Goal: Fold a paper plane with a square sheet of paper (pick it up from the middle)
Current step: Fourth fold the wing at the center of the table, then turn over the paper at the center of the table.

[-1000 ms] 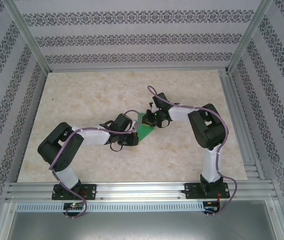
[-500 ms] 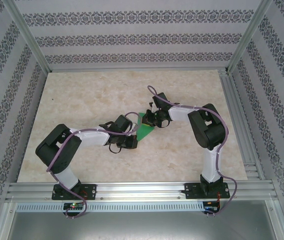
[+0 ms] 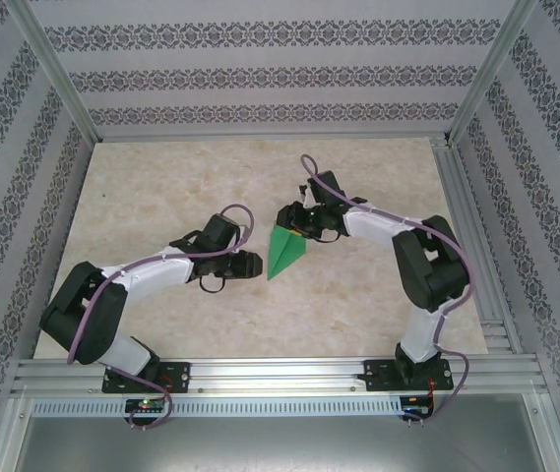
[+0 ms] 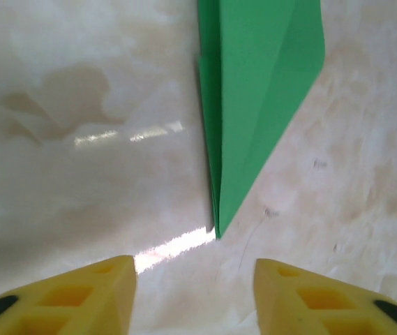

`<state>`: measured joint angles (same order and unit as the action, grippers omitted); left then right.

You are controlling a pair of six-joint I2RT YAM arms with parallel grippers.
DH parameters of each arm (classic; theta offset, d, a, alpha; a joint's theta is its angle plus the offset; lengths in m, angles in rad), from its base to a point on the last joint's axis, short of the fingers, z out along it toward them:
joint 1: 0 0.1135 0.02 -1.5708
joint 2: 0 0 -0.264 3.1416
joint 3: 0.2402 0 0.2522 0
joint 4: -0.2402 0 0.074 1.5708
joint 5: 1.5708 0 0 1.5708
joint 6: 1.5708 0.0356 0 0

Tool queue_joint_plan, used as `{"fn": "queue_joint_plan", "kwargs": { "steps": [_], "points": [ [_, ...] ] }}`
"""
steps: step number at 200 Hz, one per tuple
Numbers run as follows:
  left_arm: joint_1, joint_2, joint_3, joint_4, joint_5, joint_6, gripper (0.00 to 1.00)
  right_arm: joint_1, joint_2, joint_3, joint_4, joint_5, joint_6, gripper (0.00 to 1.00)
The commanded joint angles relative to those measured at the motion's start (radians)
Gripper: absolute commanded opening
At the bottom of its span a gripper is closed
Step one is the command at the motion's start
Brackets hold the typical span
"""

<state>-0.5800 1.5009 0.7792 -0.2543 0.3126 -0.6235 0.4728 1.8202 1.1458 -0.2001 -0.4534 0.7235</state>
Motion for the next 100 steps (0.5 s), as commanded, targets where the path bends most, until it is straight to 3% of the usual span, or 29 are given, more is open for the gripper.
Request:
{"fn": "queue_joint_plan", "kwargs": {
  "steps": [1,35,100],
  "points": [
    [0.023,-0.003,0.020,0.124,-0.035,-0.045,0.57,-0.019,-0.041,-0.061,0.041,0.077,0.020,0.51],
    [0.035,0.056,0.045,0.204,-0.027,-0.066,0.62,-0.019,-0.024,-0.092,0.092,0.059,0.040,0.56],
    [0.074,0.082,0.017,0.262,-0.012,-0.117,0.75,-0.006,0.080,-0.045,0.115,0.001,0.036,0.50]
  ]
}}
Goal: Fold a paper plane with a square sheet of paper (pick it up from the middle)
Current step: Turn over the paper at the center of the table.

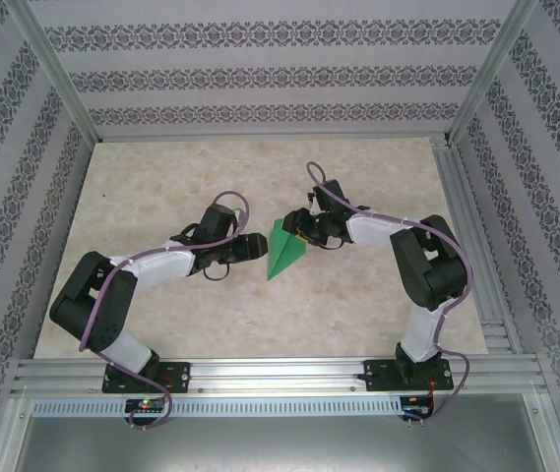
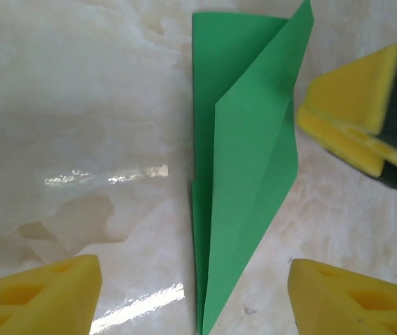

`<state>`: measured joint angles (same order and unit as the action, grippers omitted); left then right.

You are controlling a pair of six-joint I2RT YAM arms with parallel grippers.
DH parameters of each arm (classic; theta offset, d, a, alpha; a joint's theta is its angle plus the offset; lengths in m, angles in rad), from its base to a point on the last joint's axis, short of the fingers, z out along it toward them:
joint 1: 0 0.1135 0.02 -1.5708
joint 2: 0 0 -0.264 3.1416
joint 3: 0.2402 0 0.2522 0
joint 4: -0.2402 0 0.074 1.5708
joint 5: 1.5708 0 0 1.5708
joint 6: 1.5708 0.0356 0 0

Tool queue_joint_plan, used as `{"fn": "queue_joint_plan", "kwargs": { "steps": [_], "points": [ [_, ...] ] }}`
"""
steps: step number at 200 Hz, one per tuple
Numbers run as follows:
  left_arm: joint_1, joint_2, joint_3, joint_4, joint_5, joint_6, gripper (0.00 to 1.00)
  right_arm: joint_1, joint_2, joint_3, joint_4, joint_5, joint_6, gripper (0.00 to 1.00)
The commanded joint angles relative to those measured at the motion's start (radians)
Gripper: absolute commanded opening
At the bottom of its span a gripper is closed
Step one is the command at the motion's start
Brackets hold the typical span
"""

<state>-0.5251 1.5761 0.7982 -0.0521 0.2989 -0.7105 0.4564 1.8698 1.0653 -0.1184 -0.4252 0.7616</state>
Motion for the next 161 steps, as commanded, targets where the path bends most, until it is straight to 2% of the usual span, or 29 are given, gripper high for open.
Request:
{"fn": "queue_joint_plan", "kwargs": {
  "steps": [1,54,67,81,91,100,161],
  "points": [
    [0.020,0.007,-0.002,0.059,0.002,-0.030,0.75,0.010,0.032,0.036,0.034,-0.028,-0.002,0.49],
    [0.068,0.009,-0.026,0.098,0.071,-0.056,0.87,0.016,0.090,0.041,0.144,-0.119,0.010,0.38],
    [0.078,0.009,-0.028,0.104,0.088,-0.058,0.90,0.016,0.097,0.044,0.157,-0.126,0.004,0.31],
    [0.093,0.003,-0.048,0.148,0.134,-0.063,0.94,0.014,0.101,0.045,0.176,-0.138,0.005,0.19],
    [0.105,-0.005,-0.065,0.182,0.171,-0.068,0.96,0.011,0.097,0.040,0.216,-0.158,0.014,0.10],
    [0.119,-0.013,-0.077,0.202,0.190,-0.076,0.98,0.007,0.083,0.027,0.273,-0.182,0.030,0.06],
    [0.184,-0.139,-0.114,0.251,0.310,-0.127,1.00,-0.039,-0.065,-0.024,0.483,-0.333,0.107,0.05]
  ]
}}
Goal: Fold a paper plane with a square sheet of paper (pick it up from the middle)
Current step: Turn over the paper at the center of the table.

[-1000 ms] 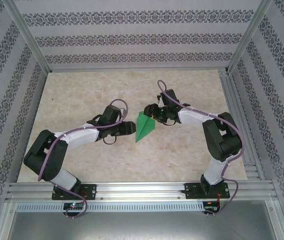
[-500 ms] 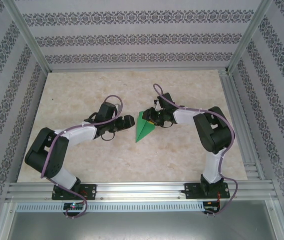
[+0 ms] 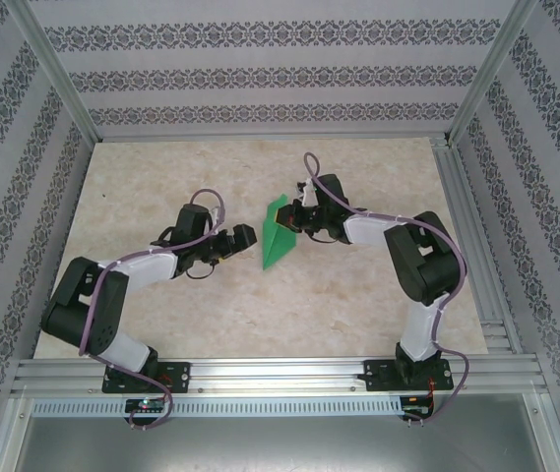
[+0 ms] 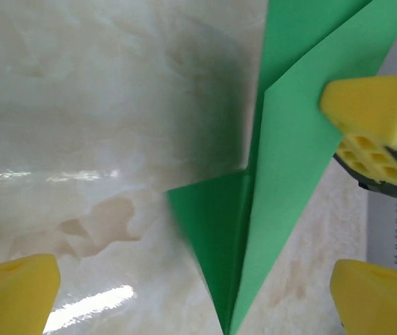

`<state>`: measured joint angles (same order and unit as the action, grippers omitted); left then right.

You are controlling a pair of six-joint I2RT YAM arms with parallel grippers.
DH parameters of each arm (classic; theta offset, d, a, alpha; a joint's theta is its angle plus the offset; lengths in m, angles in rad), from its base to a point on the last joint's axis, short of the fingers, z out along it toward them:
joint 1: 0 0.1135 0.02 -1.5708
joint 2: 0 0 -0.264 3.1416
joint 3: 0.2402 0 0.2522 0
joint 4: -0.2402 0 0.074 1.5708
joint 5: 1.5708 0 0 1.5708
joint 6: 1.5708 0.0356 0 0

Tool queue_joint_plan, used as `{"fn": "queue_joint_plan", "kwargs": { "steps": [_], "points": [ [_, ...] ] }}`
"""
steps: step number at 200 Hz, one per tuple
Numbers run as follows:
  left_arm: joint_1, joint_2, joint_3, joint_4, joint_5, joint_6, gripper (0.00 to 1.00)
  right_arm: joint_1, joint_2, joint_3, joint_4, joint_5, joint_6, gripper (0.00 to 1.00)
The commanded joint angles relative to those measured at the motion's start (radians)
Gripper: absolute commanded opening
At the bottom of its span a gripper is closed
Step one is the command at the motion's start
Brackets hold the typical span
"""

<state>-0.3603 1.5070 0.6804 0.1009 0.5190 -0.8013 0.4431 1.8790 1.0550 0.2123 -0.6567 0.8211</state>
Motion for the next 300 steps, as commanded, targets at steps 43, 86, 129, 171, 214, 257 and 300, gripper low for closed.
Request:
{"fn": "queue_joint_plan", "kwargs": {
  "steps": [43,86,129,171,214,257,300],
  "points": [
    [0.005,-0.125,0.027,0.142,0.160,-0.078,1.00,-0.040,-0.083,-0.017,0.354,-0.190,0.226,0.06],
    [-0.038,-0.093,0.032,0.268,0.182,-0.146,0.99,-0.019,-0.078,-0.003,0.418,-0.205,0.290,0.07],
    [-0.041,-0.076,0.027,0.417,0.155,-0.215,0.75,0.000,-0.069,-0.004,0.482,-0.222,0.351,0.08],
    [-0.040,-0.109,0.002,0.470,0.089,-0.203,0.55,0.005,-0.055,-0.009,0.511,-0.235,0.379,0.08],
    [-0.041,-0.132,-0.006,0.464,0.053,-0.174,0.42,0.005,-0.050,-0.009,0.513,-0.246,0.384,0.09],
    [-0.040,-0.130,-0.002,0.477,0.061,-0.169,0.24,0.002,-0.049,-0.012,0.514,-0.248,0.390,0.11],
    [-0.040,-0.135,0.001,0.476,0.061,-0.162,0.10,-0.010,-0.054,-0.011,0.509,-0.247,0.389,0.17]
  ]
}}
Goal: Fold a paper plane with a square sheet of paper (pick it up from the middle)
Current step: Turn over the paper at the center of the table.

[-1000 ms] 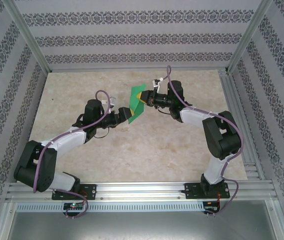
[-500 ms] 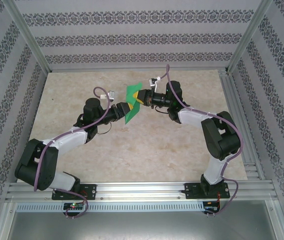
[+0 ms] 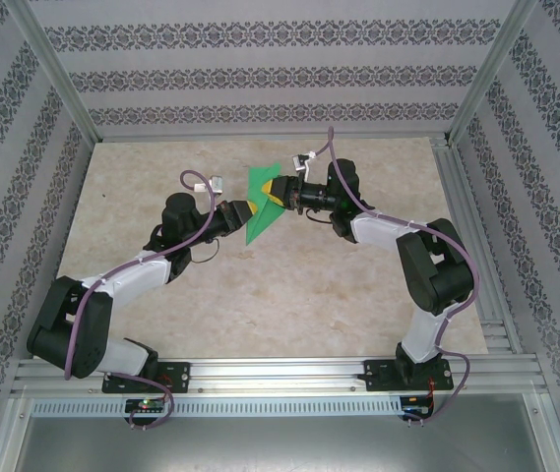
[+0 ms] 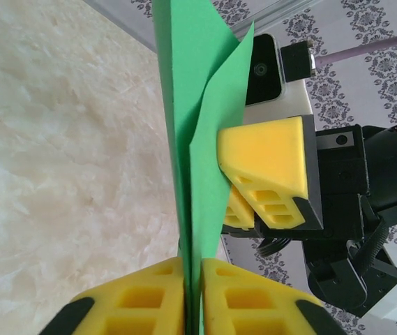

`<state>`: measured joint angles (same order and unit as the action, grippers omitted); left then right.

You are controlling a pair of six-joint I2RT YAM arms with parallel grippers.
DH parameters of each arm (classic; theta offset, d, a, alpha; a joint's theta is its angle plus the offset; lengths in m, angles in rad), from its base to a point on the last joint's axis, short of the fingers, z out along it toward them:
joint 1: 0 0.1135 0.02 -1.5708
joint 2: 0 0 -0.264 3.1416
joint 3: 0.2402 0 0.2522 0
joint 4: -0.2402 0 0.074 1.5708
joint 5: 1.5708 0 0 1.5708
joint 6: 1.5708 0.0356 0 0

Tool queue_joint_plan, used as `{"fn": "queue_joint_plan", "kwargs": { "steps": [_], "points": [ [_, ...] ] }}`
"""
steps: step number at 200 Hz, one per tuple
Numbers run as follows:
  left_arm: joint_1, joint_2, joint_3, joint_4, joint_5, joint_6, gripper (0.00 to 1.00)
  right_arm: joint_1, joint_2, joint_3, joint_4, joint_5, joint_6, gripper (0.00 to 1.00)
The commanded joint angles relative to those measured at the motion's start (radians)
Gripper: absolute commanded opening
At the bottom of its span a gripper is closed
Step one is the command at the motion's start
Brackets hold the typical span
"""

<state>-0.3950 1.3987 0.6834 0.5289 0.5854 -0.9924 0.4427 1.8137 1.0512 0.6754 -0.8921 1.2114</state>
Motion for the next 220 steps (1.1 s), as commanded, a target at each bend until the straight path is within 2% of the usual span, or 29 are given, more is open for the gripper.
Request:
{"fn": "queue_joint_plan", "kwargs": {
  "steps": [1,16,34,48,68,91,106,127,163,191,220],
  "points": [
    [-0.006,-0.027,-0.001,0.047,-0.005,0.030,0.10,-0.010,0.011,-0.008,0.046,-0.012,-0.001,0.18],
    [-0.006,-0.031,0.004,0.013,-0.013,0.049,0.08,-0.024,-0.002,-0.016,0.042,-0.012,-0.006,0.24],
    [-0.006,-0.041,0.010,-0.041,-0.027,0.085,0.07,-0.051,-0.036,-0.038,0.005,-0.001,-0.038,0.36],
    [-0.005,-0.058,0.036,-0.166,-0.060,0.159,0.07,-0.080,-0.079,-0.065,-0.053,0.022,-0.088,0.44],
    [-0.007,-0.092,0.109,-0.449,-0.186,0.327,0.07,-0.120,-0.155,-0.101,-0.213,0.089,-0.206,0.54],
    [-0.031,-0.099,0.211,-0.761,-0.426,0.504,0.08,-0.133,-0.254,-0.112,-0.491,0.253,-0.396,0.61],
    [-0.077,-0.073,0.283,-0.914,-0.613,0.586,0.09,-0.130,-0.307,-0.113,-0.634,0.386,-0.491,0.63],
    [-0.155,0.015,0.382,-1.078,-0.867,0.648,0.11,-0.129,-0.358,-0.128,-0.725,0.522,-0.534,0.64],
    [-0.279,0.225,0.534,-1.224,-1.194,0.673,0.11,-0.135,-0.394,-0.154,-0.763,0.621,-0.534,0.65],
    [-0.349,0.366,0.615,-1.242,-1.325,0.694,0.10,-0.156,-0.408,-0.178,-0.763,0.642,-0.511,0.66],
    [-0.391,0.495,0.691,-1.255,-1.351,0.689,0.10,-0.183,-0.422,-0.209,-0.754,0.644,-0.488,0.66]
  ]
}}
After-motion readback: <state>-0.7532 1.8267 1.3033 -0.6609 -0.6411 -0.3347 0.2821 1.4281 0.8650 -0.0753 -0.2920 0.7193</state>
